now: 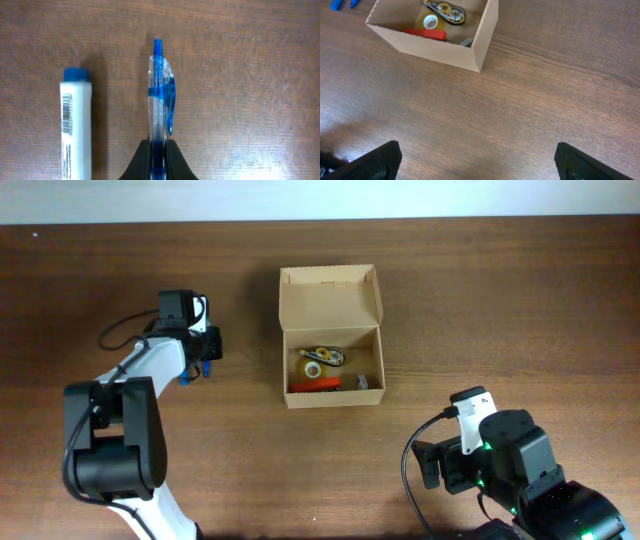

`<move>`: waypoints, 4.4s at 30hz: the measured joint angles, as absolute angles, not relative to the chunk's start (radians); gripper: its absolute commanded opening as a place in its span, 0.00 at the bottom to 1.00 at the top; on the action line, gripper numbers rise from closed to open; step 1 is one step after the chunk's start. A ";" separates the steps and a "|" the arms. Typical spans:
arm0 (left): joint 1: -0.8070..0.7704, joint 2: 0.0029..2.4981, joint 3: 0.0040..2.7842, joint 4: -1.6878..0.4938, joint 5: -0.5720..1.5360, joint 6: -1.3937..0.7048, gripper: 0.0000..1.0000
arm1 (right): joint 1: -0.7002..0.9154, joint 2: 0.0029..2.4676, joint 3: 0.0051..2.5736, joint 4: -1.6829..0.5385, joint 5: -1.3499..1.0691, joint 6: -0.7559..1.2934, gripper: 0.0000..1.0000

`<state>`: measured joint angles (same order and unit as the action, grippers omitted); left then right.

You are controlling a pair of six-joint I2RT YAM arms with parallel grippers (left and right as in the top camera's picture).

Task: Pack container
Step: 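Carry the blue pen with the left gripper into the box, then release the pen and move the left gripper back over the marker, then lower the left gripper and grasp the blue-capped whiteboard marker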

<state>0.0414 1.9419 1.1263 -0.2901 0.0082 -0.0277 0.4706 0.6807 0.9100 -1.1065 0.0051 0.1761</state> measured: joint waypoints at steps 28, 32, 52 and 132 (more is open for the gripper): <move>-0.503 1.615 1.376 -0.467 0.072 0.596 0.02 | 0.471 0.681 0.910 -1.106 0.005 0.176 0.99; -0.545 1.692 1.376 -0.523 0.079 0.736 0.02 | 0.471 0.681 0.910 -1.106 0.005 0.176 0.99; -0.550 1.909 1.376 -0.563 0.098 0.921 0.43 | 0.471 0.681 0.910 -1.106 0.005 0.176 0.99; 0.133 2.053 1.397 -0.683 0.025 0.262 0.43 | 0.471 0.681 0.910 -1.106 0.005 0.176 0.99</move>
